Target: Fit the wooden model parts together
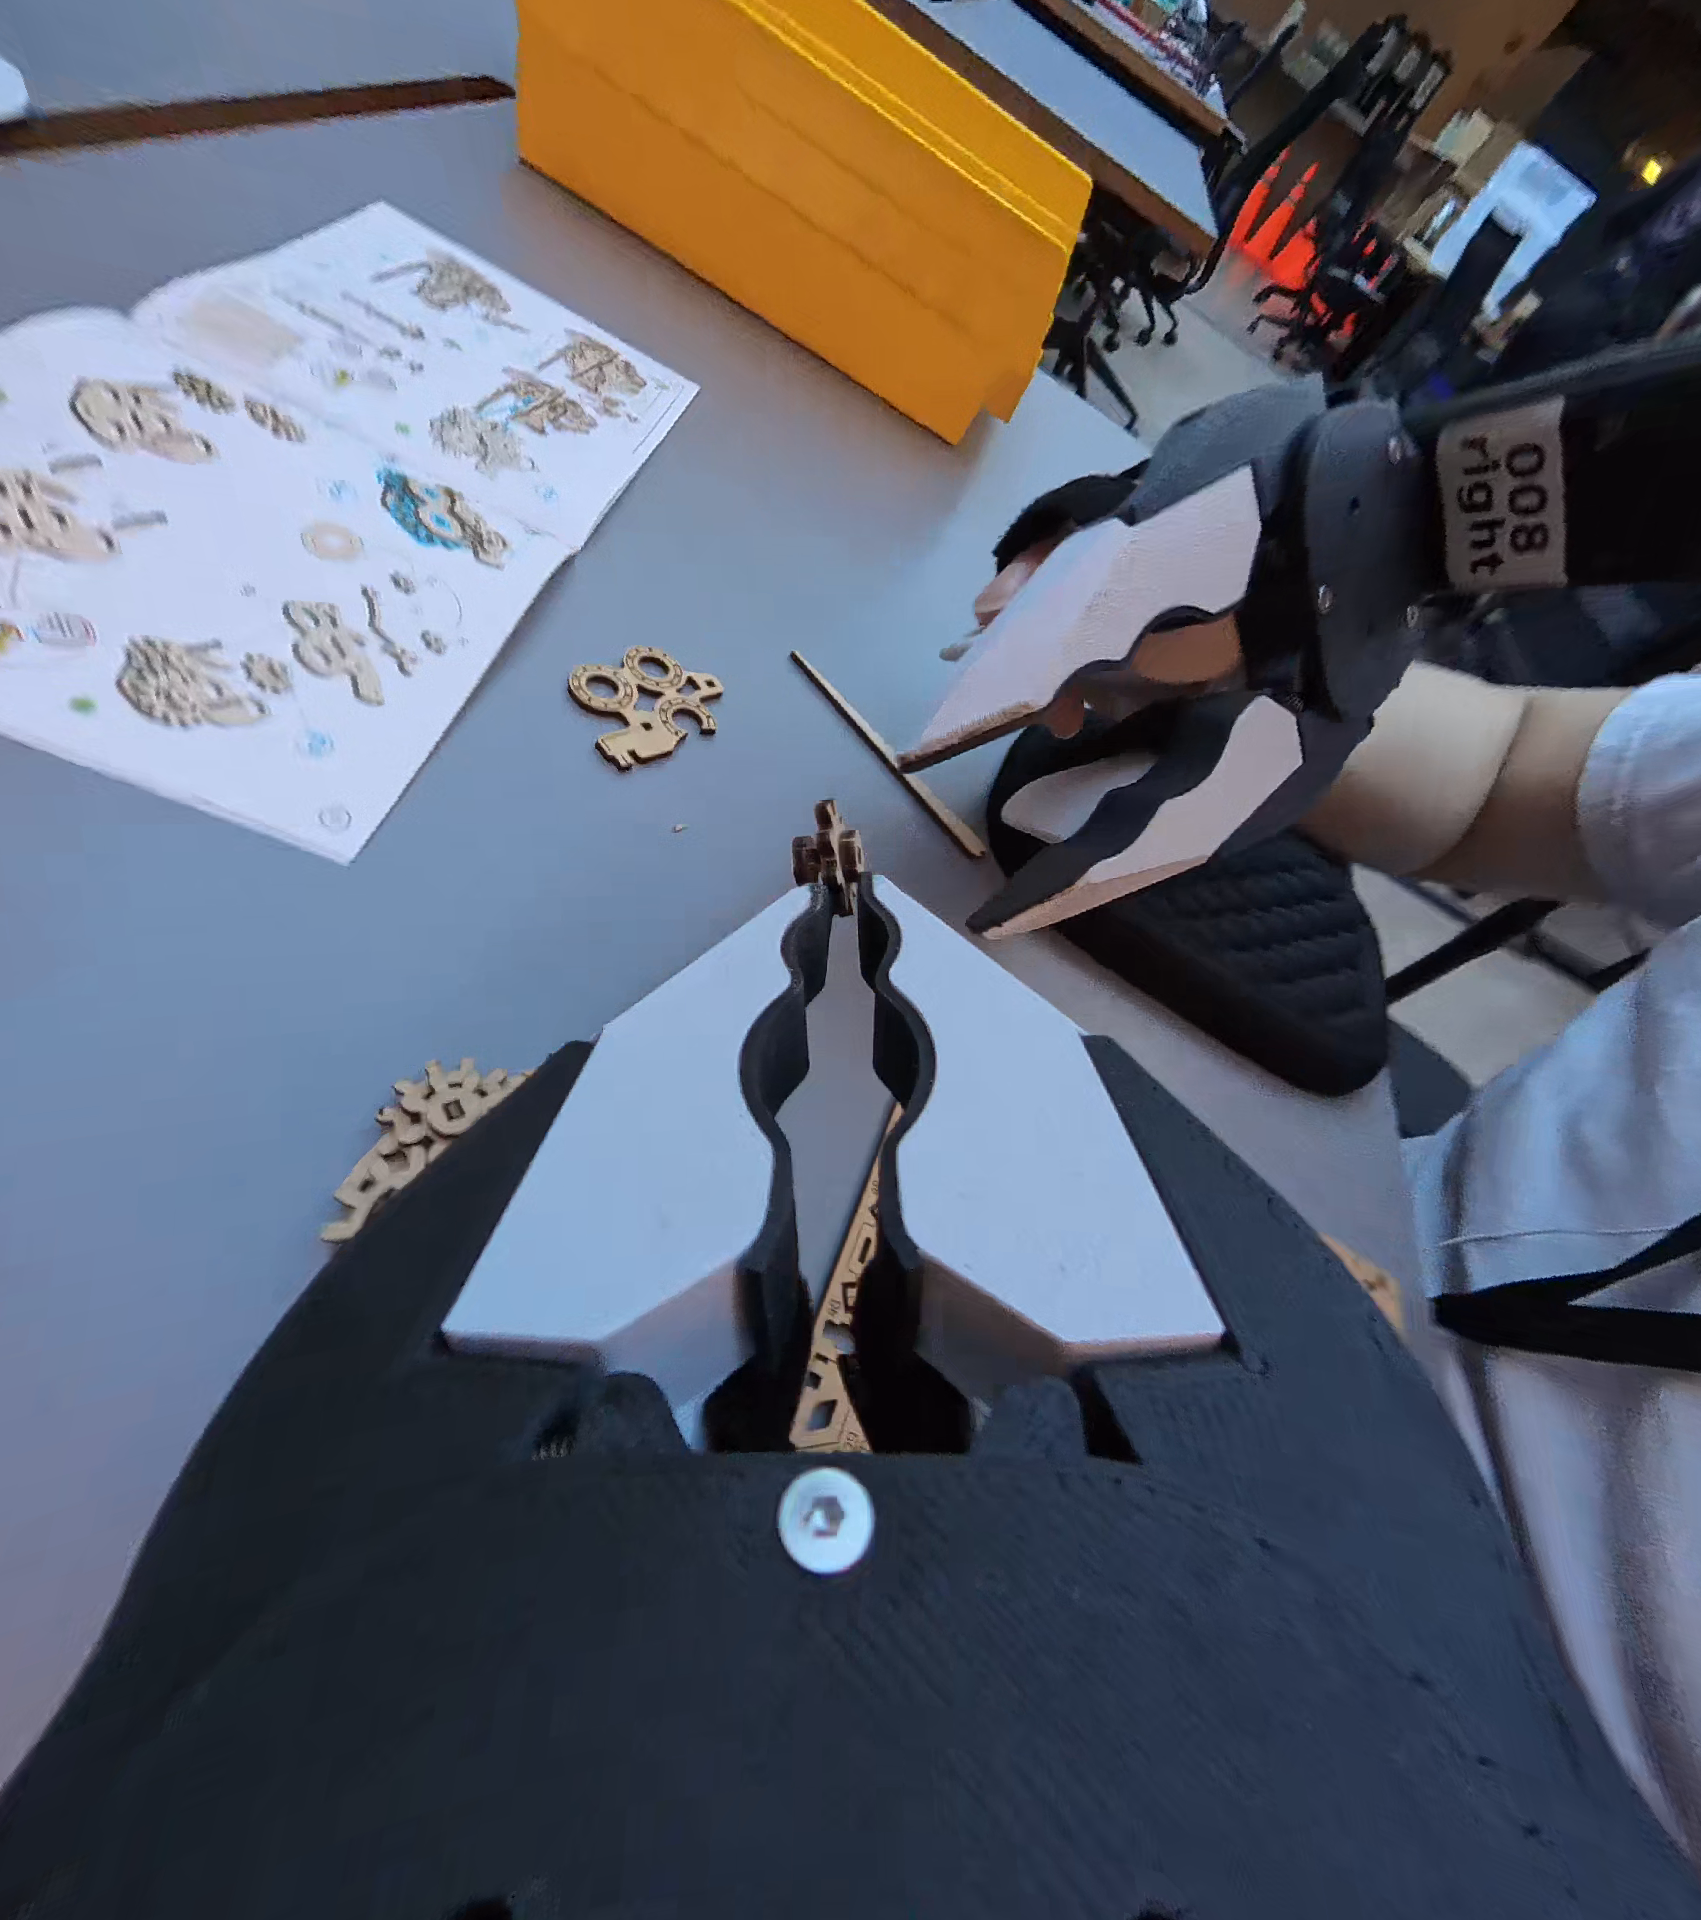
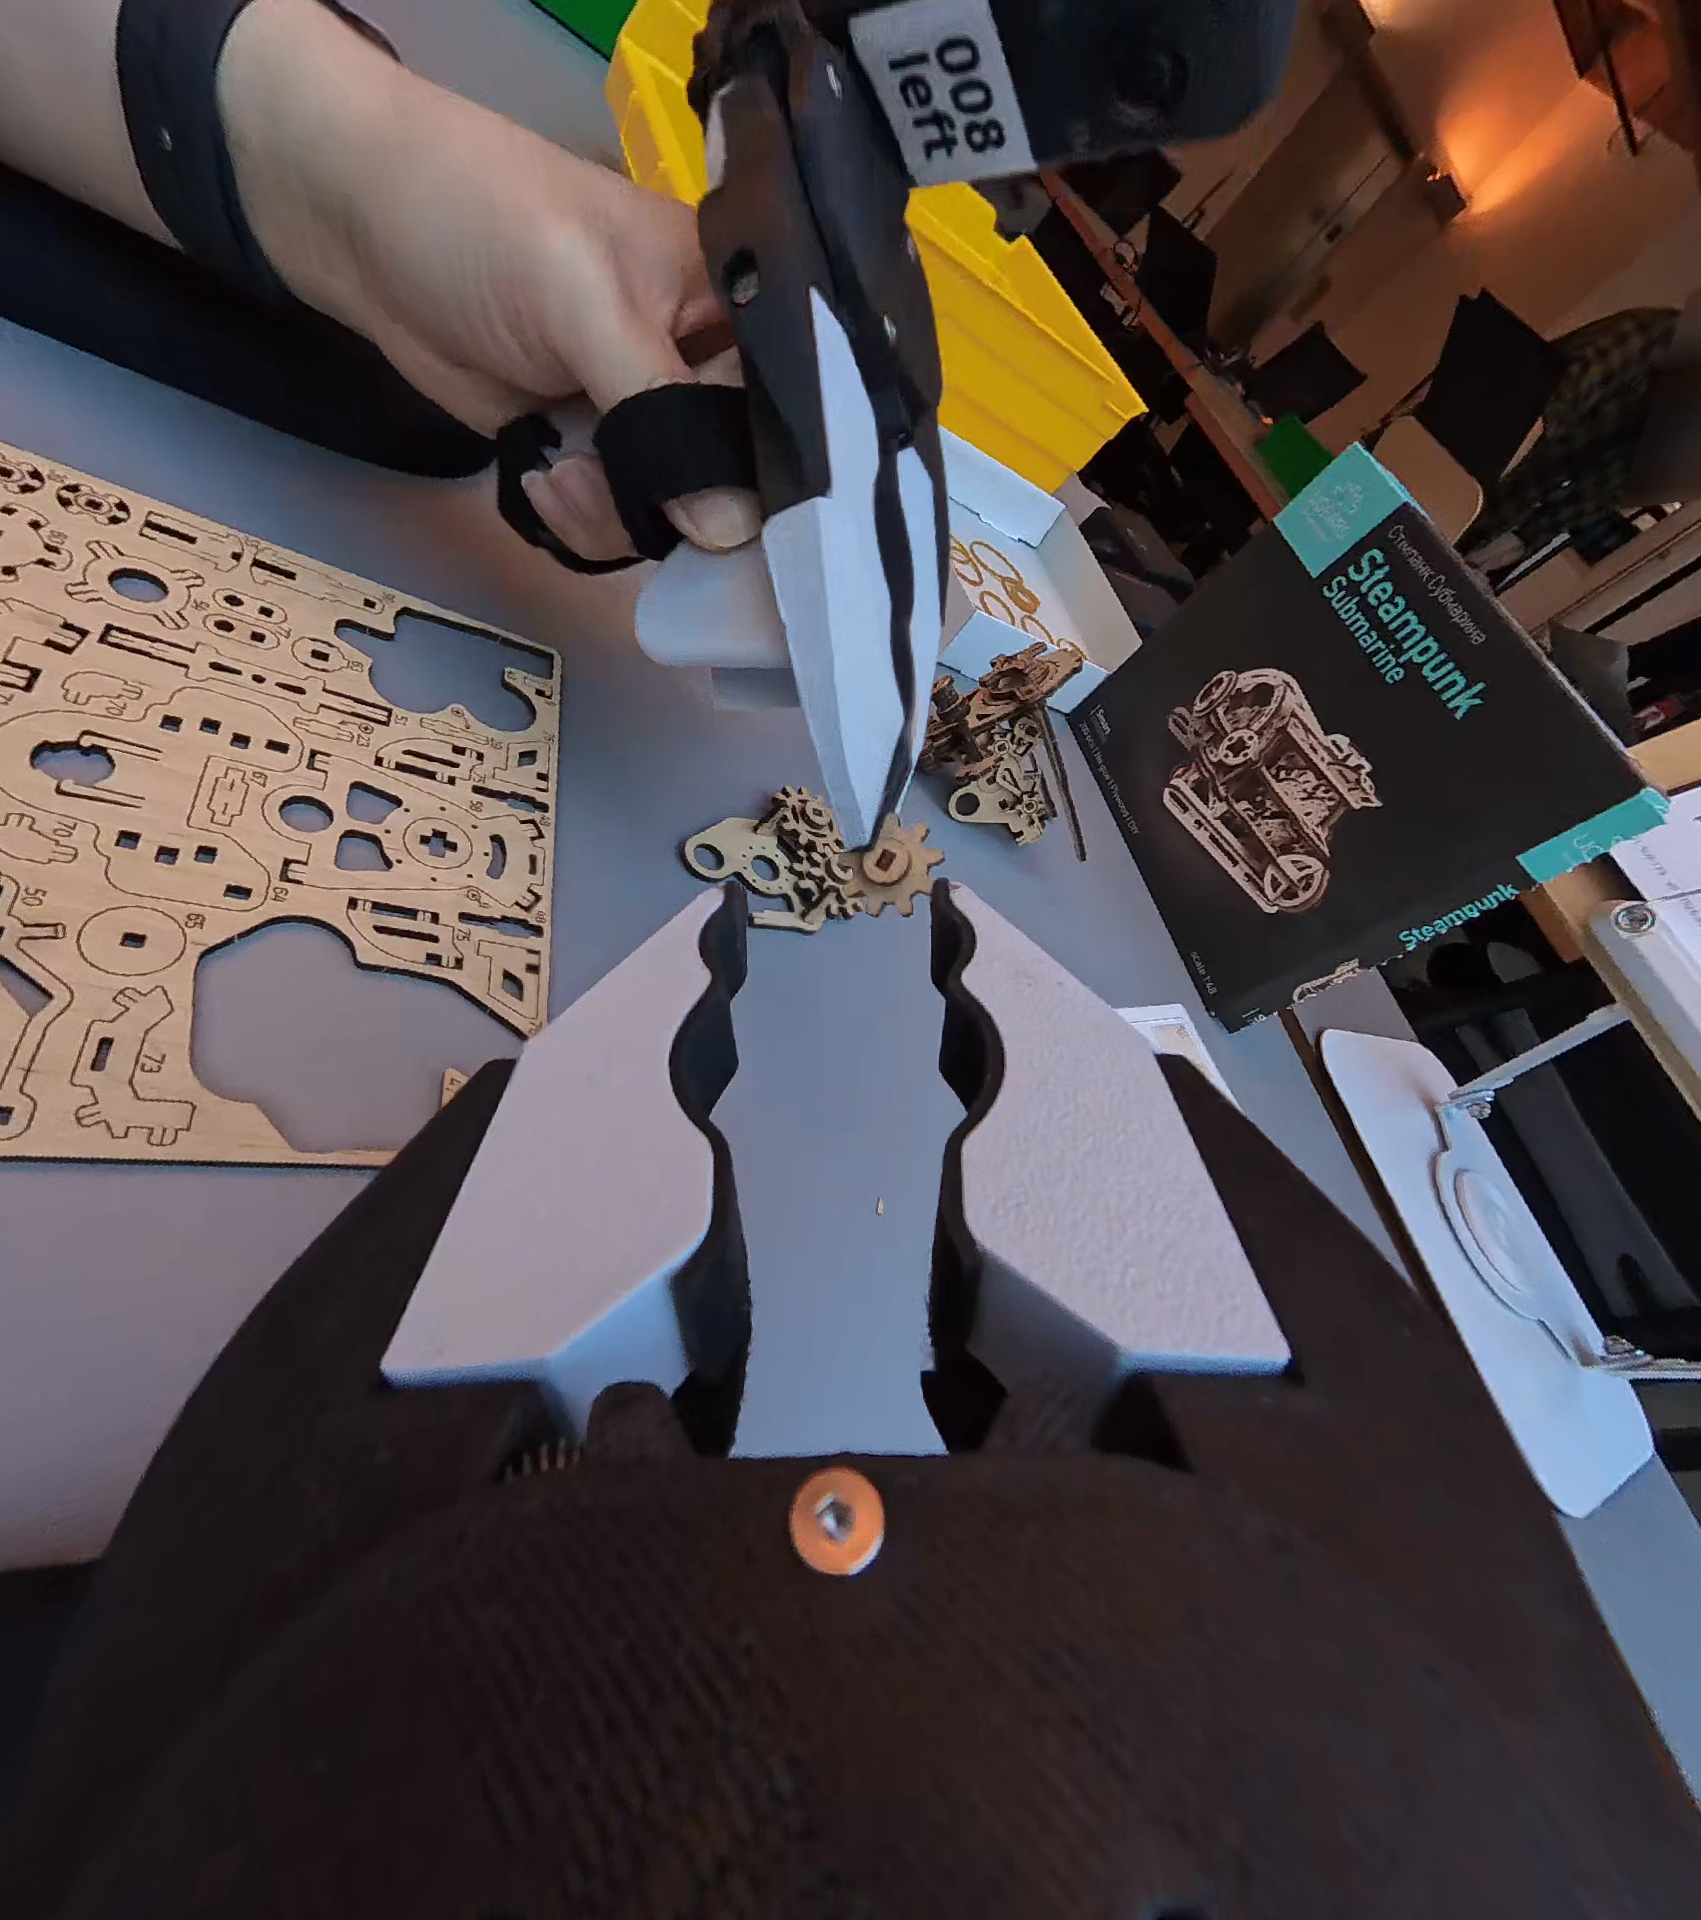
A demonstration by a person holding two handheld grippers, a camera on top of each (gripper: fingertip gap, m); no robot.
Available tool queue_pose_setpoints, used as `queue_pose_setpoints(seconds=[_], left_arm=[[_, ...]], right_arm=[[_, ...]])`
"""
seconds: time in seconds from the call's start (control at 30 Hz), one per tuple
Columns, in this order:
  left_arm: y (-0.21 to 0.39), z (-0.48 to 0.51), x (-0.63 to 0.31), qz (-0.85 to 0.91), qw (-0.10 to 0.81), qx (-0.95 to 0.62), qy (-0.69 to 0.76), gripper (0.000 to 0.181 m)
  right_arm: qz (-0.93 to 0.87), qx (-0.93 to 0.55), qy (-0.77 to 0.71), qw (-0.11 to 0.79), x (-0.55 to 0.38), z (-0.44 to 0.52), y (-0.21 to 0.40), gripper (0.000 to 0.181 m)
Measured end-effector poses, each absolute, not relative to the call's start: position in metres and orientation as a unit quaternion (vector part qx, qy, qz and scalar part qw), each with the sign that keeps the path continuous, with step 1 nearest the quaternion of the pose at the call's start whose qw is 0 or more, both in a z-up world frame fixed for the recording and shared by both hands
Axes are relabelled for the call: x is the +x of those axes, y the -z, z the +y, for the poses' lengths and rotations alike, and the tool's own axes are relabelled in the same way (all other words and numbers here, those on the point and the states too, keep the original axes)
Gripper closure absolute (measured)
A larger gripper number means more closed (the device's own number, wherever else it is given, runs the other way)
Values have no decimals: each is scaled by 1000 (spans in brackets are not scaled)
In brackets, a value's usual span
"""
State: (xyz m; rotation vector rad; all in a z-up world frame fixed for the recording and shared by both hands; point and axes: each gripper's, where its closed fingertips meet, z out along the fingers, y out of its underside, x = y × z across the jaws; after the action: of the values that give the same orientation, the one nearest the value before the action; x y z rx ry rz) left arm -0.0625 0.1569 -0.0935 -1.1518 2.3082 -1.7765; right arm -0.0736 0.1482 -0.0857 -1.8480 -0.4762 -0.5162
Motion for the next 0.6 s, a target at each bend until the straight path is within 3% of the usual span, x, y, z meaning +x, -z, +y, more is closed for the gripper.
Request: queue_pose_setpoints(seconds=[0.23,0.33,0.6], left_arm=[[86,168,-59,820,369,-157,408,179],[76,162,-66,801,481,-57,352,180],[79,151,-71,798,510,-13,322,180]], right_arm=[[-145,-765,174,602,-61,140,67,147],[-148,-759,167,612,-63,139,64,147],[-190,-755,189,598,-75,141,68,149]])
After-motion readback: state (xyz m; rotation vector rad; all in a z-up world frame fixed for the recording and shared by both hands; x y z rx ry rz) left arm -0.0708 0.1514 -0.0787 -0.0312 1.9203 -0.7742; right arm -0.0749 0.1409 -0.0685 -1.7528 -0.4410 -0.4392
